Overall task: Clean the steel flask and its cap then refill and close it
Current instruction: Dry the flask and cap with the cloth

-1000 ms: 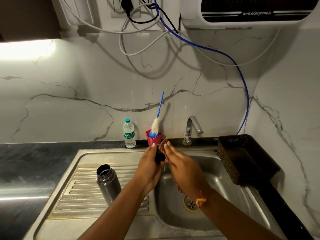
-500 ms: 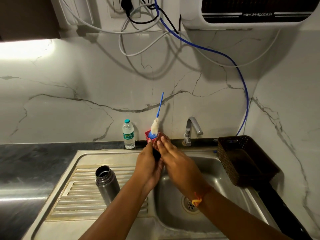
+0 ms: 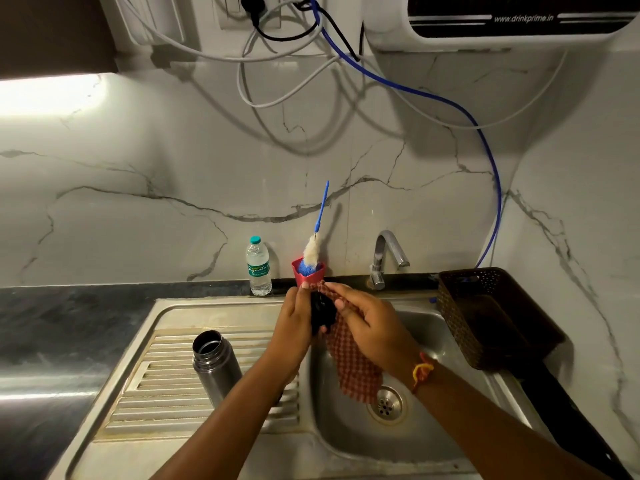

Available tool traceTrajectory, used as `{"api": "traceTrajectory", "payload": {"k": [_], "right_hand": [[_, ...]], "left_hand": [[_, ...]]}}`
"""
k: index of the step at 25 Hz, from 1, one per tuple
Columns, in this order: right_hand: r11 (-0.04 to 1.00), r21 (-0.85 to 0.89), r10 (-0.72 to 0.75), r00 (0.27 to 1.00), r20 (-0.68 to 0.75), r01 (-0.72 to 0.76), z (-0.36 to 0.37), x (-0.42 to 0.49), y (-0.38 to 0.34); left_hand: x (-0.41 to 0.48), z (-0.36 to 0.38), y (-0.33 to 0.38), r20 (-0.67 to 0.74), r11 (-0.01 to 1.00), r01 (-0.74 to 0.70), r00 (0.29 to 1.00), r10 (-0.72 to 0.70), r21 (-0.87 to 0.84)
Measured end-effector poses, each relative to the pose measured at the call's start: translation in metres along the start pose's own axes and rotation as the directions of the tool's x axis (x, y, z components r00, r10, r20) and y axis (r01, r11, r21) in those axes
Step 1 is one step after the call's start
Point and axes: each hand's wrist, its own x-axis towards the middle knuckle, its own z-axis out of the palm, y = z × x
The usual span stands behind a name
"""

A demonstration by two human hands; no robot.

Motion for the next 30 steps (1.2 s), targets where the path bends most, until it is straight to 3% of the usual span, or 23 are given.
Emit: {"api": "traceTrajectory", "payload": {"k": [2, 5, 7, 9, 11, 13, 16, 19, 21, 23, 26, 29, 30], "right_hand": [[0.991, -0.134, -0.013, 0.997, 0.077, 0.023, -0.008, 0.012, -0.003], [0.907, -0.372, -0.143, 0.976, 0.163, 0.195, 0.0, 0.017, 0.003], [0.836, -0.484, -0.204, 0.965, 0.164, 0.259, 0.01, 0.008, 0.014], [0.767, -0.527, -0.324, 0.93, 0.176, 0.367, 0.014, -0.003, 0.027], [0.698, -0.54, -0.398, 0.882, 0.254, 0.471, 0.012, -0.011, 0.04], [0.721, -0.538, -0.355, 0.9, 0.254, 0.436, 0.015, -0.016, 0.05], [0.891, -0.419, -0.189, 0.982, 0.01, 0.176, 0.018, -0.018, 0.055], [0.883, -0.441, -0.239, 0.963, -0.126, 0.161, 0.014, -0.012, 0.042], [0.774, -0.556, -0.384, 0.923, -0.035, 0.302, 0.015, -0.012, 0.032], [0.693, -0.616, -0.427, 0.902, 0.068, 0.375, 0.017, -0.012, 0.027], [0.698, -0.629, -0.353, 0.929, 0.114, 0.342, 0.014, 0.001, 0.025], [0.809, -0.549, -0.147, 0.977, 0.155, 0.209, 0.005, 0.022, 0.009], [0.809, -0.552, -0.139, 0.978, 0.156, 0.203, 0.005, 0.025, 0.005]], "left_hand": [[0.001, 0.002, -0.004, -0.019, 0.996, -0.055, 0.998, 0.056, 0.072], [0.004, 0.006, -0.005, -0.051, 1.0, -0.026, 0.998, 0.026, 0.012], [0.004, 0.008, -0.002, -0.042, 0.975, 0.14, 0.988, -0.15, -0.172], [0.002, 0.007, -0.001, 0.016, 0.87, 0.314, 0.943, -0.333, -0.38], [0.005, 0.002, -0.002, 0.046, 0.77, 0.367, 0.914, -0.404, -0.522], [0.012, -0.004, -0.002, 0.05, 0.708, 0.352, 0.911, -0.409, -0.613], [0.019, -0.015, -0.005, 0.041, 0.707, 0.315, 0.926, -0.376, -0.633], [0.019, -0.019, -0.014, 0.064, 0.784, 0.281, 0.953, -0.296, -0.554], [0.013, -0.017, -0.018, 0.109, 0.896, 0.219, 0.975, -0.192, -0.387], [0.007, -0.017, -0.023, 0.15, 0.992, 0.054, 0.988, -0.036, -0.118], [0.006, -0.023, -0.035, 0.191, 0.938, -0.248, 0.96, 0.204, 0.242], [0.004, -0.023, -0.036, 0.144, 0.861, -0.329, 0.944, 0.296, 0.389], [0.002, -0.022, -0.035, 0.119, 0.855, -0.342, 0.939, 0.322, 0.389]]}}
